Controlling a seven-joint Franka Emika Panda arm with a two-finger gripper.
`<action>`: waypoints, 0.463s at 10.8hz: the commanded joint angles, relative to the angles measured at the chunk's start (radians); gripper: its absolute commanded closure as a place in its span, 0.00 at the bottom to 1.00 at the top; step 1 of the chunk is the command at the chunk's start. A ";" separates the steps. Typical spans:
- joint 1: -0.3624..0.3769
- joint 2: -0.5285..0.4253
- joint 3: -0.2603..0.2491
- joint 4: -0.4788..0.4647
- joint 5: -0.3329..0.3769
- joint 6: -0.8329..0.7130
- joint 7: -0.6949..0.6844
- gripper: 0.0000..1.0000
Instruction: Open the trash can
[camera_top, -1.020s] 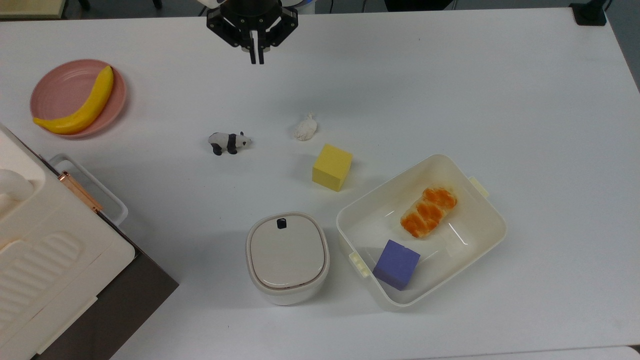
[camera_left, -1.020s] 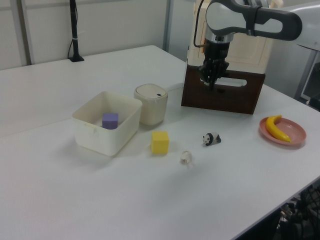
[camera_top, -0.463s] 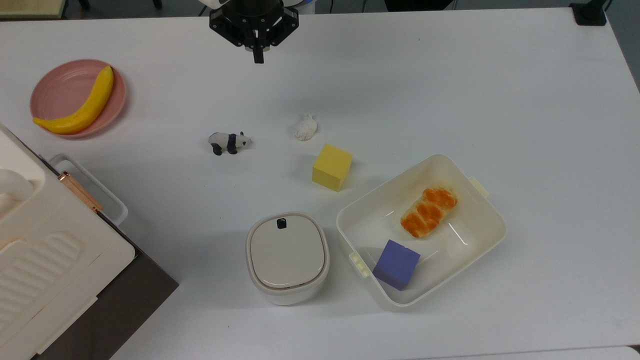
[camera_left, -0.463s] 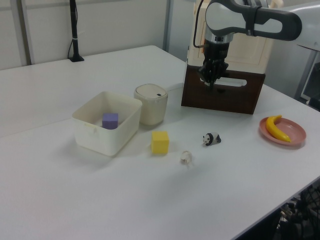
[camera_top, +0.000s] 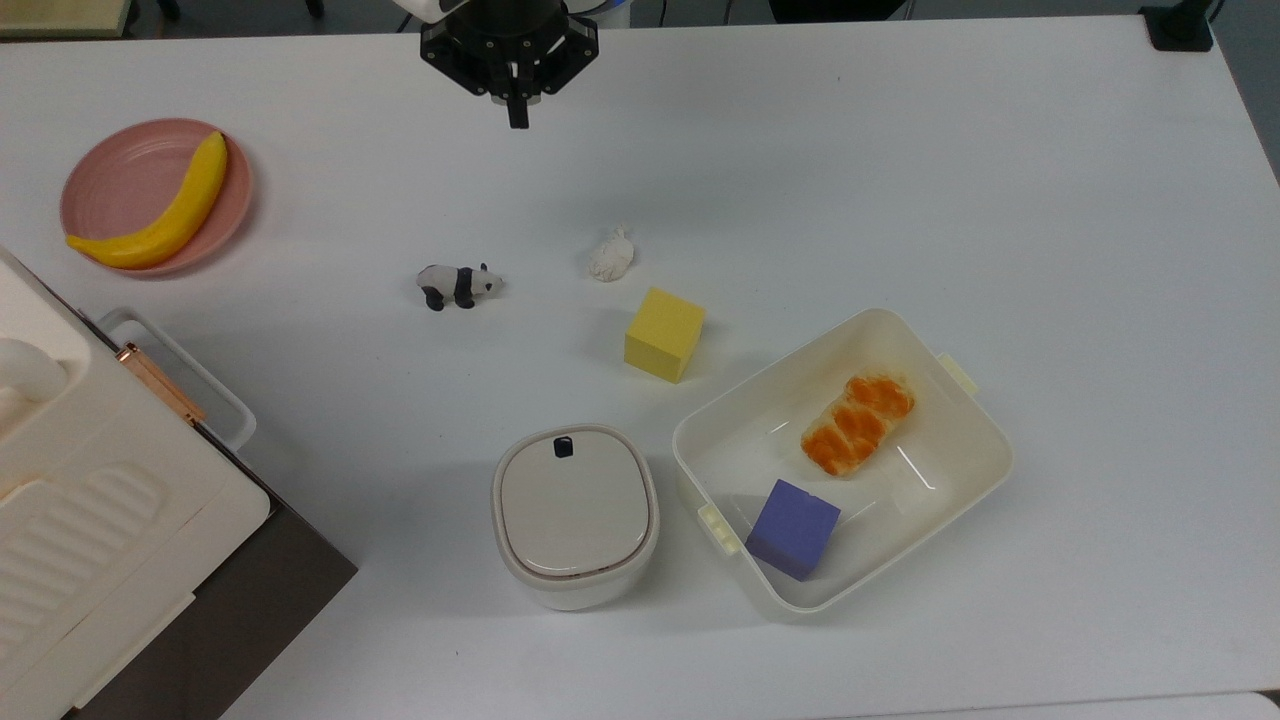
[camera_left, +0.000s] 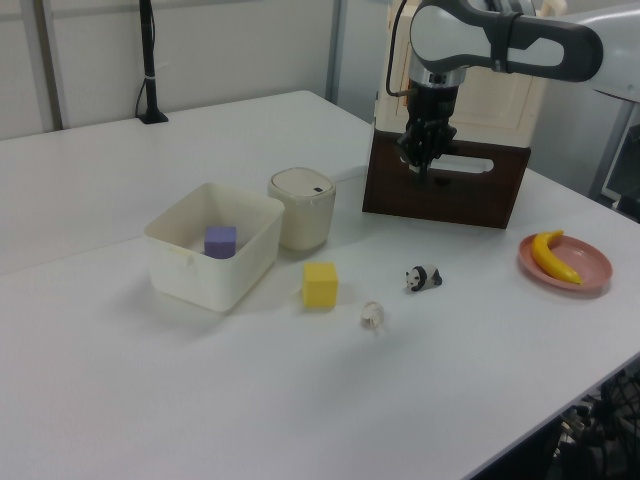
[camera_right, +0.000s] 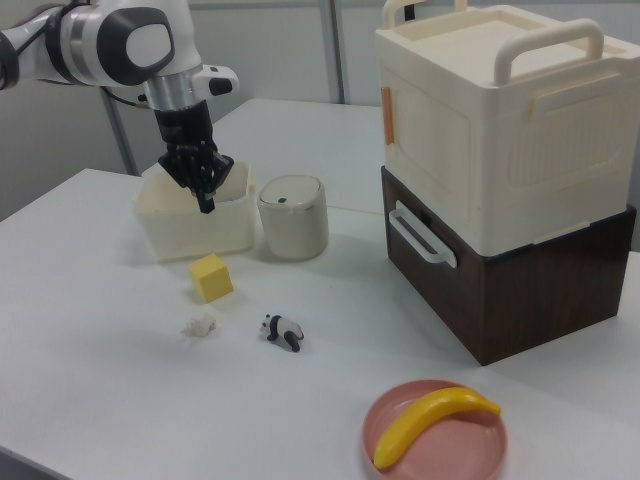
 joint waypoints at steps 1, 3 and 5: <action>0.008 0.077 -0.004 0.066 0.011 -0.001 -0.013 1.00; 0.021 0.120 -0.004 0.100 0.014 0.129 -0.012 1.00; 0.023 0.150 -0.005 0.100 0.017 0.281 -0.010 1.00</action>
